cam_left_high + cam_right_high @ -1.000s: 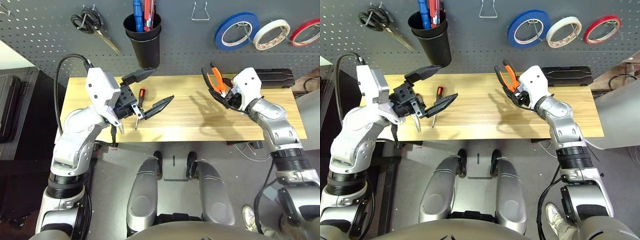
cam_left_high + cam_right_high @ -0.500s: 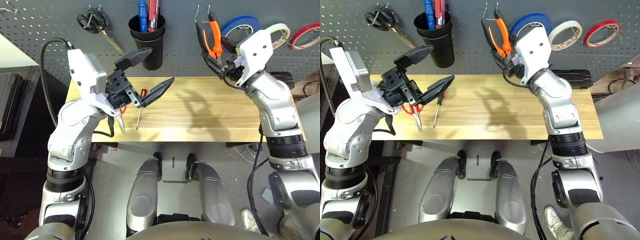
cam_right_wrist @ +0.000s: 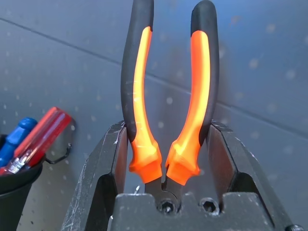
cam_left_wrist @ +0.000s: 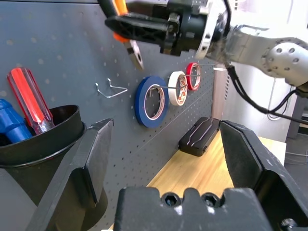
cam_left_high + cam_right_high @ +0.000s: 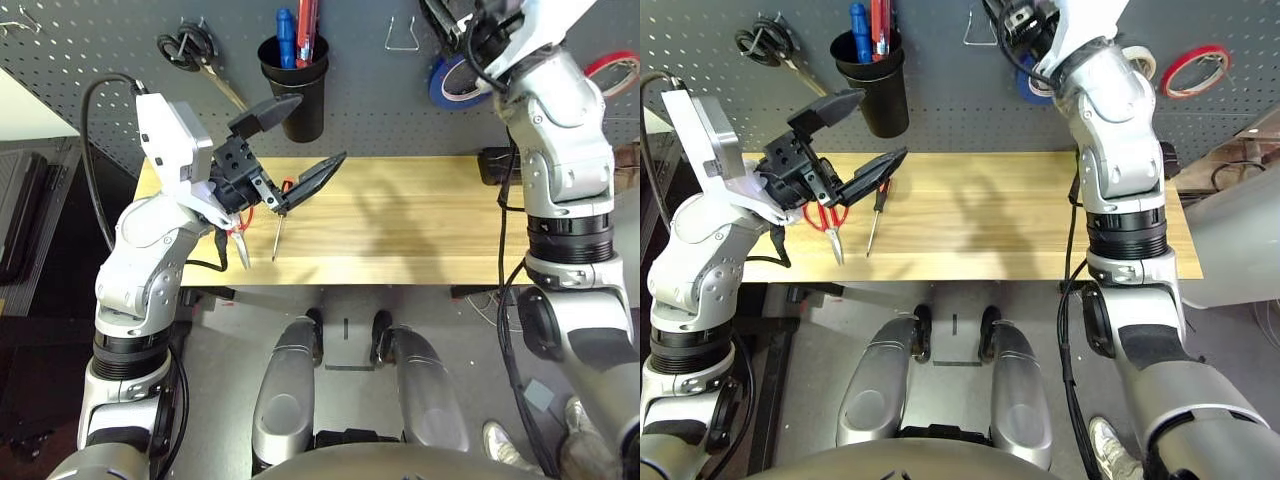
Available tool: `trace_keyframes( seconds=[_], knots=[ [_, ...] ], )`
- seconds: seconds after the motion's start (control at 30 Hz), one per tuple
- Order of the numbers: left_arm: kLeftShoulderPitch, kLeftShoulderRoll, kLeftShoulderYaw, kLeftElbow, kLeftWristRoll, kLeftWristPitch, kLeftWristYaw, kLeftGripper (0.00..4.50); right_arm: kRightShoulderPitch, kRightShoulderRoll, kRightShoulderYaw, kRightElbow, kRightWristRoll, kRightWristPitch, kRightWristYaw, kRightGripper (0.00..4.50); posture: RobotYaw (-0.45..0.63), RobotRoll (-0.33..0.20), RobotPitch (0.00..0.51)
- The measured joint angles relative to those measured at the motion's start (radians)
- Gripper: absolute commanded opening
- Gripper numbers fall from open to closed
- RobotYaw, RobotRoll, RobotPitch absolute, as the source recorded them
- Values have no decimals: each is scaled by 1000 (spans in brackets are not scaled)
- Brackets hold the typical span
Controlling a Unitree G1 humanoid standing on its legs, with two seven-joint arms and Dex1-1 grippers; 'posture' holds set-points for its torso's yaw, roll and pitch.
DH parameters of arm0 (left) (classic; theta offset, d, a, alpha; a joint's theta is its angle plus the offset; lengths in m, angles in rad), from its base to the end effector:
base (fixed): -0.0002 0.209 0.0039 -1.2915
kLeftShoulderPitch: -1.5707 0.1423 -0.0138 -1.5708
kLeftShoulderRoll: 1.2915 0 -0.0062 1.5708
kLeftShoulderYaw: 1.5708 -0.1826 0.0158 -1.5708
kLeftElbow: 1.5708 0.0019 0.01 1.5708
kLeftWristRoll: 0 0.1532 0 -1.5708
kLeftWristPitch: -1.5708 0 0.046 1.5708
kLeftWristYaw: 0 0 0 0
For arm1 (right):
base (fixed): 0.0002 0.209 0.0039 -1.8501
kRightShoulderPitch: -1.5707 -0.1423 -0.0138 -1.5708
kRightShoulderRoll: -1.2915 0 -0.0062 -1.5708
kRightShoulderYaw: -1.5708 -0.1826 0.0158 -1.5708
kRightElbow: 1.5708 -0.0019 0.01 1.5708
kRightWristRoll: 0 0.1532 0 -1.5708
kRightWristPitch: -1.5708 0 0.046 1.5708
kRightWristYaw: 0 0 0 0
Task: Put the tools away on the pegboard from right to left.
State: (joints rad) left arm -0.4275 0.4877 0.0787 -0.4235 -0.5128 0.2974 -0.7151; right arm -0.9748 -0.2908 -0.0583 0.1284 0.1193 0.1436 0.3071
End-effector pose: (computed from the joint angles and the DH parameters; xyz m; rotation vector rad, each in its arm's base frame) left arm 0.2432 0.1864 0.2285 0.2217 -0.4961 -0.9464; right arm 0.3190 -0.1469 0.2932 -0.2420 -0.6738 0.3951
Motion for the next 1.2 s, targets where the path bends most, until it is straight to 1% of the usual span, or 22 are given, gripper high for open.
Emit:
trace_keyframes(
  seconds=[0.4, 0.67, 0.93, 1.2],
  knots=[
    [6, 6, 0, -1, 2, 0, 2, 4500, -102, 63, 2, 268, -3, -245, -21, 2595, 206, 0, 262],
    [8, 10, 0, -2, 2, 2, 14, 4500, -118, 84, 4, 383, -19, -330, -24, 2595, 212, 0, 269],
    [8, 17, 0, -2, 3, 3, 16, 4500, -117, 112, 5, 412, -42, -332, -49, 2595, 211, 0, 272],
    [8, 19, -4, -2, 8, 3, 17, 4500, -110, 130, -2, 411, -37, -332, -55, 2595, 213, 0, 269]
  ],
)
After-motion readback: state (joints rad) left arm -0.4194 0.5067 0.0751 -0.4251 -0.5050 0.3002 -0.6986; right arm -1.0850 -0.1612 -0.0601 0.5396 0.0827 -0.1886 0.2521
